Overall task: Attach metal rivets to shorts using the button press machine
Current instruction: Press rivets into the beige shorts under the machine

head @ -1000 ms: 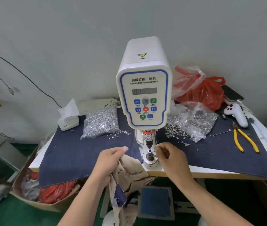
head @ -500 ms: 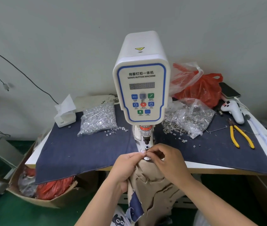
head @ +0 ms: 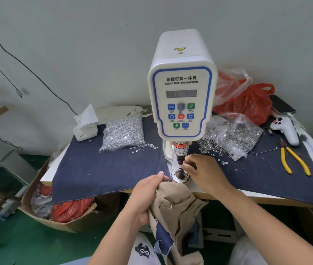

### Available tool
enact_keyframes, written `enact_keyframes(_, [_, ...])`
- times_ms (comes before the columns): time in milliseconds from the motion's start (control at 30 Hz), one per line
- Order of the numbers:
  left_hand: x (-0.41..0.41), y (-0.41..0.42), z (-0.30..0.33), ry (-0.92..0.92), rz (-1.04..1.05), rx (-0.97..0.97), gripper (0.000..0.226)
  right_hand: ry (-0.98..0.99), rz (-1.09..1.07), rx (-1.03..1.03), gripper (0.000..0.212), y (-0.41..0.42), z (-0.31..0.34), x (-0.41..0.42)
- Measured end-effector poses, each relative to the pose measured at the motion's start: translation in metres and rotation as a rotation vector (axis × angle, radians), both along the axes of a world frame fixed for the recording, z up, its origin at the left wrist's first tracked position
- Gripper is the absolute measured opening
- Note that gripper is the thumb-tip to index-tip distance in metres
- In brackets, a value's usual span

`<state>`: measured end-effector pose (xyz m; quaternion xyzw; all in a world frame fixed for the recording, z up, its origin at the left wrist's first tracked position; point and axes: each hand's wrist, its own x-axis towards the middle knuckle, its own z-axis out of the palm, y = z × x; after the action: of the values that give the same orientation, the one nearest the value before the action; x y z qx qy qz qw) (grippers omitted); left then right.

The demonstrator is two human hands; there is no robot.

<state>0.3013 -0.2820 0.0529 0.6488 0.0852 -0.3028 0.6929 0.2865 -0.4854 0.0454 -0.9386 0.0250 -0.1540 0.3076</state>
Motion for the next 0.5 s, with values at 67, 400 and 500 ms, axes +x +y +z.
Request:
enact_keyframes(67, [-0.0001,0.0008,-0.0003,-0.001,-0.004,-0.008,0.032,0.008,0.02,-0.059,0.014,-0.0003,0.0027,0.0017])
enact_keyframes(400, [-0.0007,0.002,0.0016,-0.001,-0.007,-0.036,0.031,0.01,0.051,0.009,0.012,-0.0051,0.0066,0.0041])
enact_keyframes(500, [-0.0004,0.0016,0.0021,-0.002,-0.01,-0.039,0.031,0.011,0.05,0.016,0.011,-0.0062,0.0067,0.0039])
